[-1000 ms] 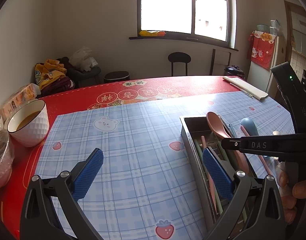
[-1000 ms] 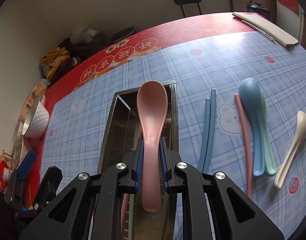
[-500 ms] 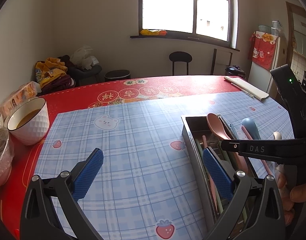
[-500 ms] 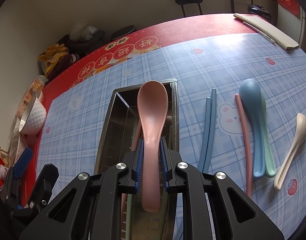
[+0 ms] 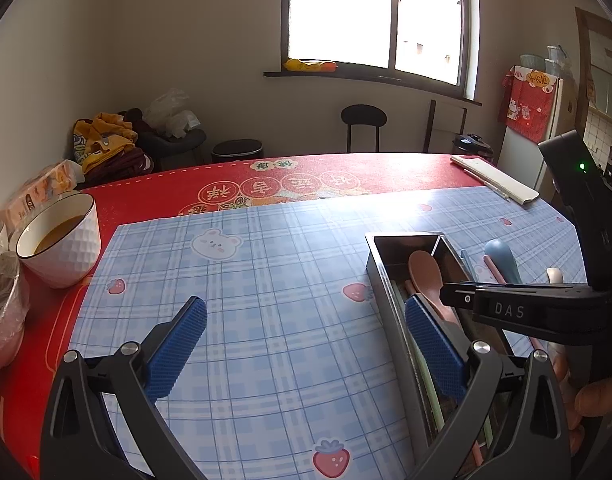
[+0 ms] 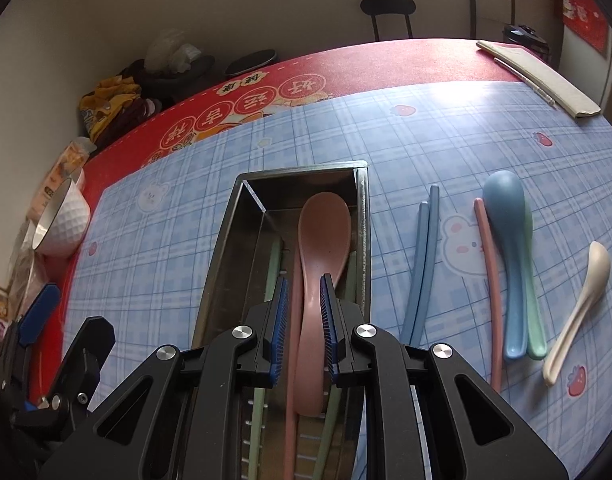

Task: Organize utensils
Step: 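Lower the pink spoon into the steel basket and open the right gripper, then move the left gripper over the blue chopsticks, then lower the left gripper onto a blue chopstick and close on it, then lift the blue chopstick and carry it over the steel basket with the left gripper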

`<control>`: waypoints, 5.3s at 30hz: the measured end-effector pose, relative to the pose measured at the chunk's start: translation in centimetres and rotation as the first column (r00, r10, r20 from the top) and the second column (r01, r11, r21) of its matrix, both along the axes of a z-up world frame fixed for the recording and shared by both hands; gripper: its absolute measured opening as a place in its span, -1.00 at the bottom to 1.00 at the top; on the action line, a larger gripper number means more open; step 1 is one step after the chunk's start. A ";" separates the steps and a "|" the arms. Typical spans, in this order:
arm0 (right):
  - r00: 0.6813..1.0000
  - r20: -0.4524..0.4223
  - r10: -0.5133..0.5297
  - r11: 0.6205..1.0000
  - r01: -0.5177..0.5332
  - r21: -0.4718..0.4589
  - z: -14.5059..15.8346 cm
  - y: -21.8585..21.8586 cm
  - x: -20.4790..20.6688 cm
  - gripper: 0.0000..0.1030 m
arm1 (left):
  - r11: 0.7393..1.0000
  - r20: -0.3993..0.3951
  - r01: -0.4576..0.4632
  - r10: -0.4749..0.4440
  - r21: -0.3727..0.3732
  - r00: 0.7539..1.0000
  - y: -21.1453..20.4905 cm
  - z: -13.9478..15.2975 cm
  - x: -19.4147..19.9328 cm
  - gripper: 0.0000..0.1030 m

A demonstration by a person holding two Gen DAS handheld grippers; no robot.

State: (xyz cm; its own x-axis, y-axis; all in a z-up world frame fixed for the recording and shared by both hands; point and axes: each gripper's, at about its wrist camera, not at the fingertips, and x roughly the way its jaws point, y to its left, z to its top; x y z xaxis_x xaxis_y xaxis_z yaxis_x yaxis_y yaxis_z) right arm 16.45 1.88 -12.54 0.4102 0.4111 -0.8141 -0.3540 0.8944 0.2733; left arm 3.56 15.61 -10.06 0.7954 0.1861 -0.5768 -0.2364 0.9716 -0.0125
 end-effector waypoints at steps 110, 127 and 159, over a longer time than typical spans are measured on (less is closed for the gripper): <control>0.934 0.198 -0.298 0.911 0.217 0.350 -2.0 -27.5 -1.2 0.73 | 0.972 -0.575 0.209 -0.232 -0.107 0.784 -18.4 -4.7 15.6 -0.75; 0.933 0.188 -0.308 0.907 0.229 0.354 -2.0 -27.5 -1.2 0.73 | 0.958 -0.600 0.275 -0.269 -0.085 0.754 -20.1 -6.0 13.7 -0.75; 0.929 0.177 -0.326 0.901 0.249 0.355 -2.2 -27.5 -1.4 0.73 | 0.949 -0.406 0.254 -0.309 -0.186 0.860 -18.1 -2.0 10.4 -0.89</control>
